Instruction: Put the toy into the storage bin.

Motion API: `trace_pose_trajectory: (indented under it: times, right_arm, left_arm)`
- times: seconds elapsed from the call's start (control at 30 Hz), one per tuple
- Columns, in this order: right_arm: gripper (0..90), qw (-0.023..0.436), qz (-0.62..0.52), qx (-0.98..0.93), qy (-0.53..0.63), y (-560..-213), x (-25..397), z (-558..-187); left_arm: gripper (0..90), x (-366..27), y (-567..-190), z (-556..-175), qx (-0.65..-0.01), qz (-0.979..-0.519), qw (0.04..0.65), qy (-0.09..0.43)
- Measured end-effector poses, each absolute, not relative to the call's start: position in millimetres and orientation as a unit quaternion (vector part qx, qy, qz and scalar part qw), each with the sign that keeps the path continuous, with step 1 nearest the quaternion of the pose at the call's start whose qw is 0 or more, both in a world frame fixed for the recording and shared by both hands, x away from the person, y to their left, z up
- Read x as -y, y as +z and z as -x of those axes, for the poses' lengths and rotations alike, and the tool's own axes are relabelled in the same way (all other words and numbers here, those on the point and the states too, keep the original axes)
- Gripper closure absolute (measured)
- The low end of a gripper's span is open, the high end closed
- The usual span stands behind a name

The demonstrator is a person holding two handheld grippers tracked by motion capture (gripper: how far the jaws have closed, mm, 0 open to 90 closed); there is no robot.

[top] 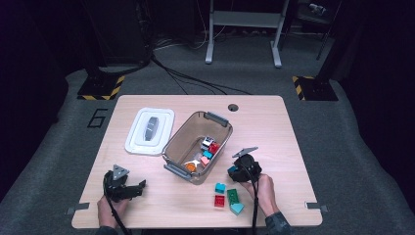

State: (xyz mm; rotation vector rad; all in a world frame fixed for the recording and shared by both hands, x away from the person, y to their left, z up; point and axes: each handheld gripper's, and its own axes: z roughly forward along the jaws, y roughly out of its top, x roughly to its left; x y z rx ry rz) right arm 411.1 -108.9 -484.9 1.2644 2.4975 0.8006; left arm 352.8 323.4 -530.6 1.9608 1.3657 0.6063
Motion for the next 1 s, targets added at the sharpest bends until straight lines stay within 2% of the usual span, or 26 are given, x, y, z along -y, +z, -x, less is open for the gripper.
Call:
trace_pose_trajectory:
  times: [1.0]
  right_arm:
    - [58.9,0.132,-0.424,-0.843,0.302,-448.8,116.7,-418.9]
  left_arm:
    - [12.6,-323.4,-530.6,-352.9,-0.523,-0.75,0.332,0.232]
